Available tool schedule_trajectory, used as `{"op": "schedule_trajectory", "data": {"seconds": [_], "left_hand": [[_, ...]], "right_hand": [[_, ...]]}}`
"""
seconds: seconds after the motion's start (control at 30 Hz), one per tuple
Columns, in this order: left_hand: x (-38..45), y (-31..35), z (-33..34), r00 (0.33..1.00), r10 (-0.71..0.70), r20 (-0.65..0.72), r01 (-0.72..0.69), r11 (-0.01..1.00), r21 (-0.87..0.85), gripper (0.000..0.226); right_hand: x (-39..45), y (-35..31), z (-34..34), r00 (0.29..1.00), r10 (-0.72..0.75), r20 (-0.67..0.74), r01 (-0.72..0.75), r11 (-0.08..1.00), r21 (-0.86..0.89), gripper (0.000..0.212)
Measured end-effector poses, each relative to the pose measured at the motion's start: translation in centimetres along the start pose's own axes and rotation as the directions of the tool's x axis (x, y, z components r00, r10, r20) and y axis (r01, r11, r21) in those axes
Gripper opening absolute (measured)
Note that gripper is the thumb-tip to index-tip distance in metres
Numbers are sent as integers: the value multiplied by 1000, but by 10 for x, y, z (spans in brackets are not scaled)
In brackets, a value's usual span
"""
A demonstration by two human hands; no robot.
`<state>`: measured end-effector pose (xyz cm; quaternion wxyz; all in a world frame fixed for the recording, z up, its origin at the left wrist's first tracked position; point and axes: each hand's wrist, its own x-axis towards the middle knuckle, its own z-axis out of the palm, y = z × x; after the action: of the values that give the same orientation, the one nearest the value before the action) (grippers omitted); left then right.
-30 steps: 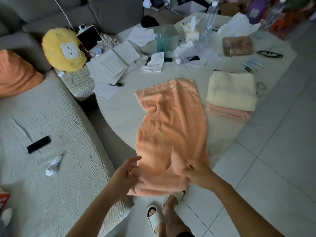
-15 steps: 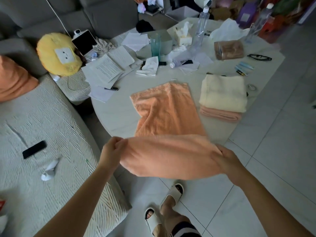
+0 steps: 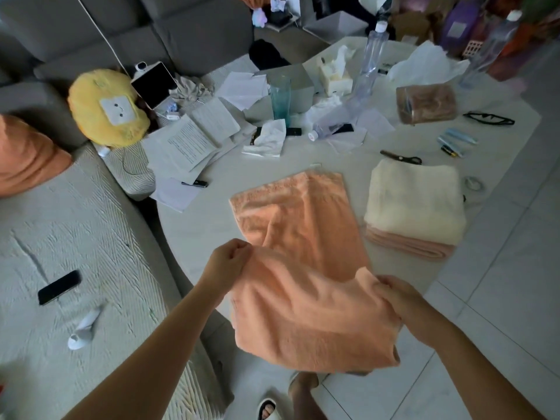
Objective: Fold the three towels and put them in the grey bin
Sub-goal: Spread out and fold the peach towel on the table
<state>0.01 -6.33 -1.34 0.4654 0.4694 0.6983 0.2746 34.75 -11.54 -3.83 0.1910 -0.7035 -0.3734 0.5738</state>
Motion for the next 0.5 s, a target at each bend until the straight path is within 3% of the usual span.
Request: {"op": "schedule_trajectory", "data": {"seconds": [0.07,0.2,0.37,0.5], "left_hand": [[14,-6,5,999,-35,-31,35,999,-17,20],[49,-6,5,997,-45,-56,47,998,35,20],[104,14,-12,955,15,-297,-22,1000,-19,17],[169,31,-15,941,50,-336,-67,997,-39,17]], "right_hand": [[14,-13,6,1000,-1,26,5,990,-141,17],[49,-56,6,967,-254,-31,245,956,-162,35],[112,-131,-8,835,-375,-403,323,927,-193,45],[181,-183,-3,754,-437,-490,266,885,-381,36]]}}
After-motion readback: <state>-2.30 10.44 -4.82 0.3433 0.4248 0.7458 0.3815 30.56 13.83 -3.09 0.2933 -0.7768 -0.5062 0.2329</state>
